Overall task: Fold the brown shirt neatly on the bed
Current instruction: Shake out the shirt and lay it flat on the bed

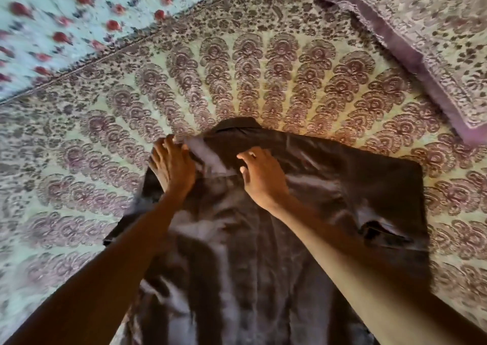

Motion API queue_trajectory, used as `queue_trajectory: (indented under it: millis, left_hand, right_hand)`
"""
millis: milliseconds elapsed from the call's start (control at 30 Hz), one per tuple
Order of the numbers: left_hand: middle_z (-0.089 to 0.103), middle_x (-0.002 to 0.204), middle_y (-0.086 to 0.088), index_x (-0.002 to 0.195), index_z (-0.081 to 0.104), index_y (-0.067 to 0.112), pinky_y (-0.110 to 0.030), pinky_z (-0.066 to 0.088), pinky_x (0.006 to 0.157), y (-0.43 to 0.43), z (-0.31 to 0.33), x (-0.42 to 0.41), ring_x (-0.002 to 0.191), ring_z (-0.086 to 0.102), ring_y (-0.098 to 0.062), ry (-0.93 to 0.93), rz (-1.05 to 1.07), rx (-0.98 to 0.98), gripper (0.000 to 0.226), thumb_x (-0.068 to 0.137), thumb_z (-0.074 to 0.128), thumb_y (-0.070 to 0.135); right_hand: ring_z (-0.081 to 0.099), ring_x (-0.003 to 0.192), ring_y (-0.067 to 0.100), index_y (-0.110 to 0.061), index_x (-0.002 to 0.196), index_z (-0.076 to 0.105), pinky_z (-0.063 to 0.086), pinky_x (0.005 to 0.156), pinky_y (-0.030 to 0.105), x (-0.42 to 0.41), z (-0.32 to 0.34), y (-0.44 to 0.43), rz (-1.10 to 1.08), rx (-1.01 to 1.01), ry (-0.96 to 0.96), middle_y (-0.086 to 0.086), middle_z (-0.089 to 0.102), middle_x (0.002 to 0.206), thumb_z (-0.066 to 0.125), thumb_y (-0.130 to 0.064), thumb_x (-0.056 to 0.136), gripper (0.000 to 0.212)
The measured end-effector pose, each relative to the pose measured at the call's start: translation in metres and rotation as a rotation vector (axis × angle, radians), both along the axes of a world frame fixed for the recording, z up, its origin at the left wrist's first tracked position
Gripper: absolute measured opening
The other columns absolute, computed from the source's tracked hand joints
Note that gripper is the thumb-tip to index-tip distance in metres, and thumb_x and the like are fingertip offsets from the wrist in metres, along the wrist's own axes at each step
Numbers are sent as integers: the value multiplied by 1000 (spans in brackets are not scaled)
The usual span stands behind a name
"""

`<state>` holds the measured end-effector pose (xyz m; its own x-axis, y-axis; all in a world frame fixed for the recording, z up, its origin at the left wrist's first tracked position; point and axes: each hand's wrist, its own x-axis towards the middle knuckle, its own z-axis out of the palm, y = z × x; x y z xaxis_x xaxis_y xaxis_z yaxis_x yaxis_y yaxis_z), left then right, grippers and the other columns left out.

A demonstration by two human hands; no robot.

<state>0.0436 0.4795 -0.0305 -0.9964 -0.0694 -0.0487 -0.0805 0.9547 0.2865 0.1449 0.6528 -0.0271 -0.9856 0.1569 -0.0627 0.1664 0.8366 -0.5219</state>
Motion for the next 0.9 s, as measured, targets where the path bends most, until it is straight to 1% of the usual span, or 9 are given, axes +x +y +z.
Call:
queue_trajectory:
  millis: [133,233,400,500,567,700,767,833,900]
  left_hand:
    - [46,132,-24,123,49,11,-51,28,105,-63,-2,-34,128,40,-40,-303,195,98,55,92,44,55]
    - [65,94,-20,99,65,15,-34,44,78,-88,0,-50,93,63,-32,-526,51,244,51,77,63,61]
    - [63,83,-13,77,66,24,-42,47,79,-100,4,-65,79,57,-23,-686,7,794,30,59,83,41]
    - [70,85,-4,90,68,23,-37,49,77,-109,4,-66,78,63,-19,-783,-291,525,43,62,78,54]
    - [66,75,0,83,65,18,-28,47,69,-122,9,-70,69,61,-14,-875,-418,292,45,71,71,61]
    - [56,63,-6,80,67,3,-21,37,53,-148,9,-89,58,52,-17,-758,-375,171,58,76,66,60]
    - [56,57,-4,71,67,8,-24,37,53,-146,8,-93,53,51,-15,-583,-256,291,40,79,72,46]
    - [58,51,6,64,63,17,-19,41,50,-139,10,-91,48,53,-7,-456,-59,620,27,81,74,35]
    - [67,57,10,74,64,18,-14,46,51,-138,13,-83,52,60,1,-539,53,977,16,83,71,29]
  right_hand:
    - [36,134,30,-22,140,44,44,99,47,-41,1,-60,119,-84,-128,8,37,150,52,-33,95,47]
    - [20,143,32,-29,147,32,31,107,55,-61,-7,-85,114,-27,-307,4,20,159,45,-52,94,59]
    - [8,147,33,-30,153,18,19,111,60,-62,-23,-102,59,143,-349,1,6,163,32,-63,93,70]
    - [-7,149,31,-32,154,7,2,114,65,-56,-36,-107,43,173,-342,-4,-8,163,23,-70,91,75]
    - [-9,149,31,-33,154,9,-2,113,67,-53,-44,-110,18,205,-292,-4,-8,163,22,-73,89,78]
    - [-5,150,32,-33,154,13,-1,113,68,-51,-53,-114,-5,278,-232,-2,-3,164,22,-75,88,79]
    - [-6,150,33,-34,154,11,-1,112,68,-54,-55,-116,-22,290,-236,-2,-4,164,20,-75,88,79]
    - [-8,149,33,-34,154,10,-2,113,68,-60,-56,-116,-52,292,-241,-3,-6,164,19,-75,87,79]
    - [-8,149,33,-34,154,10,-3,113,68,-63,-57,-115,-68,295,-245,-4,-7,164,19,-75,88,79]
